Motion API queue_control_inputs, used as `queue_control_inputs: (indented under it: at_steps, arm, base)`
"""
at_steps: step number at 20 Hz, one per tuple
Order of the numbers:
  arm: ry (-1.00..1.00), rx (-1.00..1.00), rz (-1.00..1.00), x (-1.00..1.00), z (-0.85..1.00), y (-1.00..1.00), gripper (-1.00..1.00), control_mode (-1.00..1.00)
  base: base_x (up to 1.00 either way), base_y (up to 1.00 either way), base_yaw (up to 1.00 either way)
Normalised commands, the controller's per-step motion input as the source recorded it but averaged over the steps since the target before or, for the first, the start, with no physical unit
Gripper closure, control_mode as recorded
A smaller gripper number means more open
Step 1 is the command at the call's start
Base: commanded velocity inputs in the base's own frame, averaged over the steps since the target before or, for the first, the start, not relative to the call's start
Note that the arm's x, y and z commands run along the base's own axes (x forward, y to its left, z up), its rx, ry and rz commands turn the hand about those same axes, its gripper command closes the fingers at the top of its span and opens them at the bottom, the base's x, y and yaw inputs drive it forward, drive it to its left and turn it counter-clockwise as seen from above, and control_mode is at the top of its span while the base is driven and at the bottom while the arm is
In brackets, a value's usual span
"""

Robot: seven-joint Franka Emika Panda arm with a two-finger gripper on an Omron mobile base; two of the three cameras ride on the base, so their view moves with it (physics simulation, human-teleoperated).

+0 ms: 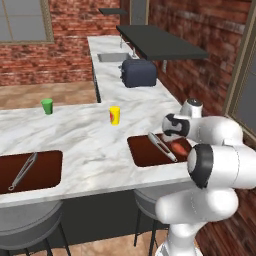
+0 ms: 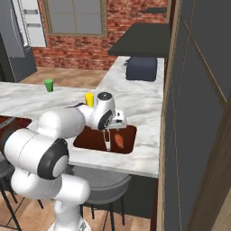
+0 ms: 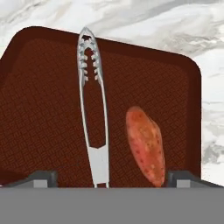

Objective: Gather the sweet potato and corn from the fridge and place them on a tray on the dining counter. Then gather the fish and steak from the fridge and place them on the other tray.

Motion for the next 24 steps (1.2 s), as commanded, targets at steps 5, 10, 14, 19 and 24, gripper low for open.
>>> queue_control_inputs:
  at_steps: [5,10,14,19,24]
  arm:
    - [0.00,0.00,-0.09,-0.40,0.80,0.66,-1.00,-1.00]
    - [0.00,0.00,-0.07,-0.65,0.74,0.55,-1.00,-1.00]
    - [0.00,0.00,-0.02,-1.00,0.32,0.46,-1.00,-1.00]
    - [-0.01,0.00,0.00,-1.00,0.23,0.35,-1.00,-1.00]
    - [-0.07,0.00,0.00,-1.00,0.20,0.29,-1.00,-1.00]
  base:
    - [0.00,0.00,0.00]
    - [0.00,0.00,0.00]
    - [0.00,0.00,0.00]
    - [0.00,0.00,0.00]
    - [0.00,0.00,0.00]
